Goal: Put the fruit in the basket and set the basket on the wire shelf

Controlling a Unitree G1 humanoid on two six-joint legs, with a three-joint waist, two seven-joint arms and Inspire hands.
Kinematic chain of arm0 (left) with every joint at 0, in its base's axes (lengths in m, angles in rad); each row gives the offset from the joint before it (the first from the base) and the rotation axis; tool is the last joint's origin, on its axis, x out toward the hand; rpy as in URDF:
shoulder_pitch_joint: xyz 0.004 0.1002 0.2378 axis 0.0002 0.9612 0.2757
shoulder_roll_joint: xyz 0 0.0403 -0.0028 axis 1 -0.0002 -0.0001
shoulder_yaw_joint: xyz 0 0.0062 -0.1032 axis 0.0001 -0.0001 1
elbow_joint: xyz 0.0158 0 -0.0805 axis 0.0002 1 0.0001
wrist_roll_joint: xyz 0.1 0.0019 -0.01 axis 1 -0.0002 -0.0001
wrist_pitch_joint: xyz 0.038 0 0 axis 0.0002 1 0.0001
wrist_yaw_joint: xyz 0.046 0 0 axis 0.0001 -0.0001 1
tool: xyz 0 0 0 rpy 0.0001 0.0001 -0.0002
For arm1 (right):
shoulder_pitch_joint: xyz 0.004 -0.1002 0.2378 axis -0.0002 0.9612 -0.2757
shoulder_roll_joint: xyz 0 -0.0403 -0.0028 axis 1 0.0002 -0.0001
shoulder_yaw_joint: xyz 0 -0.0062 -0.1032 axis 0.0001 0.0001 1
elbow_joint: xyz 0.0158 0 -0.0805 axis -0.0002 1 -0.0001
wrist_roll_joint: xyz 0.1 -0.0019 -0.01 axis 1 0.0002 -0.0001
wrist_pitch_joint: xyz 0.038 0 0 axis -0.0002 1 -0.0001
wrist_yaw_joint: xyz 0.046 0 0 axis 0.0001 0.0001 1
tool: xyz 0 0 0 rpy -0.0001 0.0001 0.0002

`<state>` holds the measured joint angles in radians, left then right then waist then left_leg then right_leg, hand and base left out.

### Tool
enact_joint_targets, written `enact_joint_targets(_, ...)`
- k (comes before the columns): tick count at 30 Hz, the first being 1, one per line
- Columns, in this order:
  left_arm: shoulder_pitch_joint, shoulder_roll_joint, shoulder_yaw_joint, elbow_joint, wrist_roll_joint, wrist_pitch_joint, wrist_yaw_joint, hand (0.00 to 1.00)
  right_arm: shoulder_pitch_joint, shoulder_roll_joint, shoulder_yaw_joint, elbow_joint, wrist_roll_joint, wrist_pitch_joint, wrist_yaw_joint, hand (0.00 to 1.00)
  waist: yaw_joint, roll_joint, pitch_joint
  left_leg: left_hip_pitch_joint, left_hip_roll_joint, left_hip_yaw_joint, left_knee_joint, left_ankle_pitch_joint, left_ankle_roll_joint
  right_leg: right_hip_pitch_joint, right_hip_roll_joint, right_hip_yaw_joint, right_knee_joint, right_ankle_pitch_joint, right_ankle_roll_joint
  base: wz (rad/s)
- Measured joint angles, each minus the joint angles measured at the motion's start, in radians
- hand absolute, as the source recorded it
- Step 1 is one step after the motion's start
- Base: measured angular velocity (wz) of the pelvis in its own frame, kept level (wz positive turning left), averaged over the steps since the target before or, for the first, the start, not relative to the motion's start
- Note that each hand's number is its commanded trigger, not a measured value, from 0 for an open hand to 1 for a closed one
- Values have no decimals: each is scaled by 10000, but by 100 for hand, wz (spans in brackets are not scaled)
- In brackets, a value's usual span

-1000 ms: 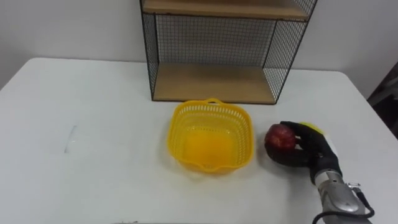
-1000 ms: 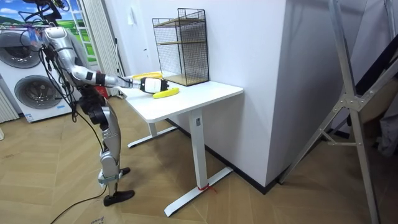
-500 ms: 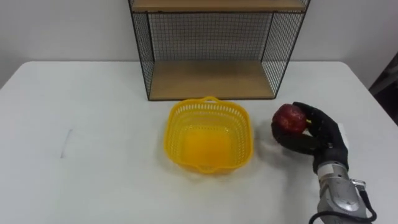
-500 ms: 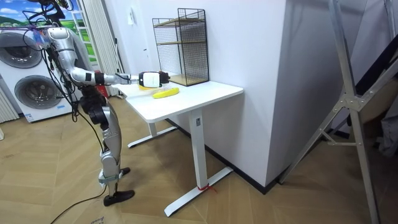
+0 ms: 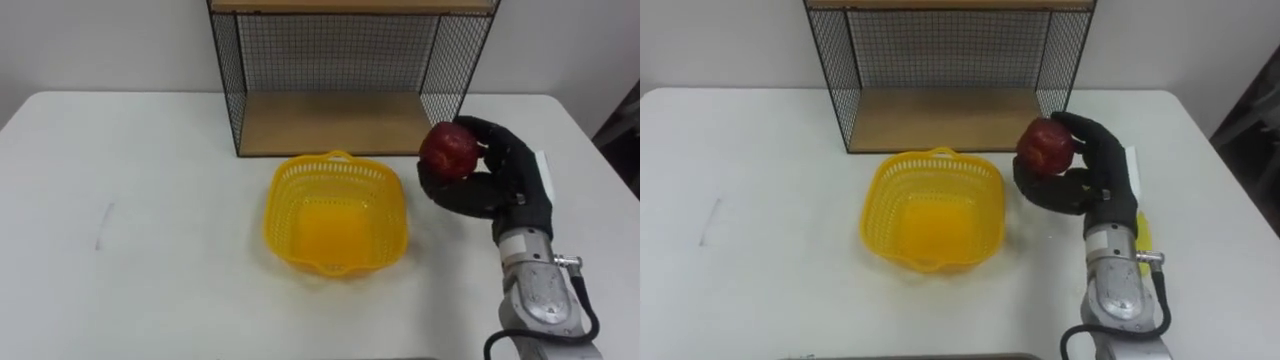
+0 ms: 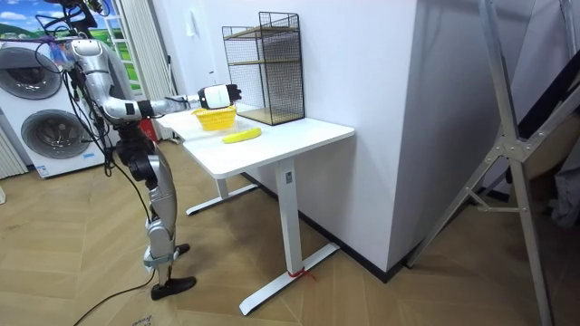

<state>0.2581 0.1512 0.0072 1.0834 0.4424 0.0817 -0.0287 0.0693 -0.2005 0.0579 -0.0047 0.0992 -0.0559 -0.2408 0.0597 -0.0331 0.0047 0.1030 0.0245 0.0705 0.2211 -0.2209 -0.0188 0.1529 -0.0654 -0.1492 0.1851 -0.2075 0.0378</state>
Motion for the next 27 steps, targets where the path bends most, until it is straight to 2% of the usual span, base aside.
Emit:
enact_joint_targets(9,-159,4,-9,24,22,-14,-27,0,-1,0,403,-335,-3058,-2,829,100,35,-74,-38,-136,13,24,16,2,1,-91,7,28,34,6,-6,0)
enact_joint_targets(15,-310,17,-9,63,22,-14,-30,0,-1,3,505,-451,-3909,0,1604,100,69,-158,-21,-150,13,23,-1,2,1,-91,8,19,33,9,-7,0)
enact_joint_targets(21,-312,173,-9,70,19,-14,-29,0,-1,-6,668,-483,-4319,15,1939,100,124,-219,-19,-220,13,-39,-19,2,1,-105,9,-47,26,11,-11,2)
enact_joint_targets(22,-316,189,-9,70,21,-14,-29,0,-1,-9,741,-513,-4319,18,2006,90,156,-220,-21,-220,13,-41,-7,1,1,-105,9,-50,26,11,-11,0)
enact_joint_targets(23,-320,192,-8,70,20,-14,-28,0,-1,-9,781,-528,-4319,19,2022,64,175,-221,-21,-220,13,-41,-3,1,1,-106,9,-50,26,12,-11,0)
enact_joint_targets(24,-331,193,-8,70,21,-14,-28,0,-1,-4,808,-551,-4319,18,2115,9,222,-220,-21,-220,12,-43,4,2,1,-106,9,-54,25,13,-11,0)
enact_joint_targets(25,-338,194,-7,70,21,-14,-28,0,-1,-5,816,-551,-4319,18,2178,0,249,-224,-24,-221,12,-49,7,1,1,-106,9,-60,24,13,-11,0)
enact_joint_targets(27,-333,194,-7,70,21,-14,-28,0,-1,-5,821,-552,-4319,19,2252,0,277,-227,-26,-224,12,-69,10,2,1,-103,9,-82,24,13,-11,2)
